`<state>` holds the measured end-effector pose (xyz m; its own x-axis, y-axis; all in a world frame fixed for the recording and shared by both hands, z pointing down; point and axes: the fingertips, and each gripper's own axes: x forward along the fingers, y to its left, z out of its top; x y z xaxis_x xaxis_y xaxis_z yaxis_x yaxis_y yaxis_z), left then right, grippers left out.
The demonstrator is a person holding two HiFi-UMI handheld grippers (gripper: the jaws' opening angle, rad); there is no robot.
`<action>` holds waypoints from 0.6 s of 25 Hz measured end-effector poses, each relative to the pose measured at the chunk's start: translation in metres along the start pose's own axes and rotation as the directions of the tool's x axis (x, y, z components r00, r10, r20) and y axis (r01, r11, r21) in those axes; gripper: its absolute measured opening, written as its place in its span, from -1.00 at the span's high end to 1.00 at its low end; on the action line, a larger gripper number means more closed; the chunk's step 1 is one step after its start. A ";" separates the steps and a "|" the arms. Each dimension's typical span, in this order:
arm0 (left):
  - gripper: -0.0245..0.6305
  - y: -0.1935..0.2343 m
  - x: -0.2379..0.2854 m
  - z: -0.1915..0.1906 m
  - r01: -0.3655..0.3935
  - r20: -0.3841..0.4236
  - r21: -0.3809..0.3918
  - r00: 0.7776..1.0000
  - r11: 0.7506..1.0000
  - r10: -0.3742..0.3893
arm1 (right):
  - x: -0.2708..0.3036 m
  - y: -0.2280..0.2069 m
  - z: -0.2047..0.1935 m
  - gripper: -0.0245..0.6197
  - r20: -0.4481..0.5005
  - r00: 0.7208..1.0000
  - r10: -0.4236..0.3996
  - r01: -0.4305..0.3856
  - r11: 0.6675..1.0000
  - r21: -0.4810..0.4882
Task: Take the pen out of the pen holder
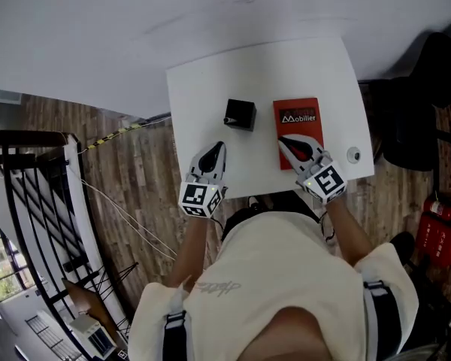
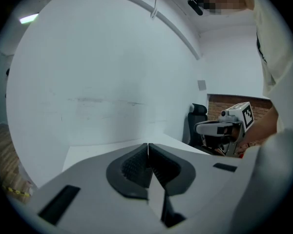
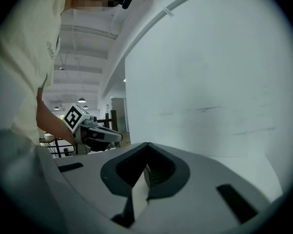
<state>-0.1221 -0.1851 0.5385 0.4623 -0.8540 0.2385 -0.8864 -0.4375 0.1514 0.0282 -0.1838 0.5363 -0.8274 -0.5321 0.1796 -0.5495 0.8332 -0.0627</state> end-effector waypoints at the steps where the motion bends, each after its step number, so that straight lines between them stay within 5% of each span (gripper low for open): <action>1: 0.87 0.000 0.005 0.005 -0.012 0.004 0.007 1.000 1.000 0.012 | 0.003 -0.004 0.003 0.90 0.011 1.000 0.013 -0.013 1.000 0.002; 15: 0.86 0.008 0.044 0.012 -0.081 -0.025 -0.005 0.996 0.997 0.080 | 0.023 -0.032 -0.009 0.90 -0.014 0.995 0.099 -0.098 0.994 0.044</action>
<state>-0.1091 -0.2296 0.5392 0.3899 -0.8791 0.2741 -0.9206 -0.3660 0.1360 0.0283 -0.2216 0.5510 -0.8761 -0.4448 0.1863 -0.4699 0.8741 -0.1227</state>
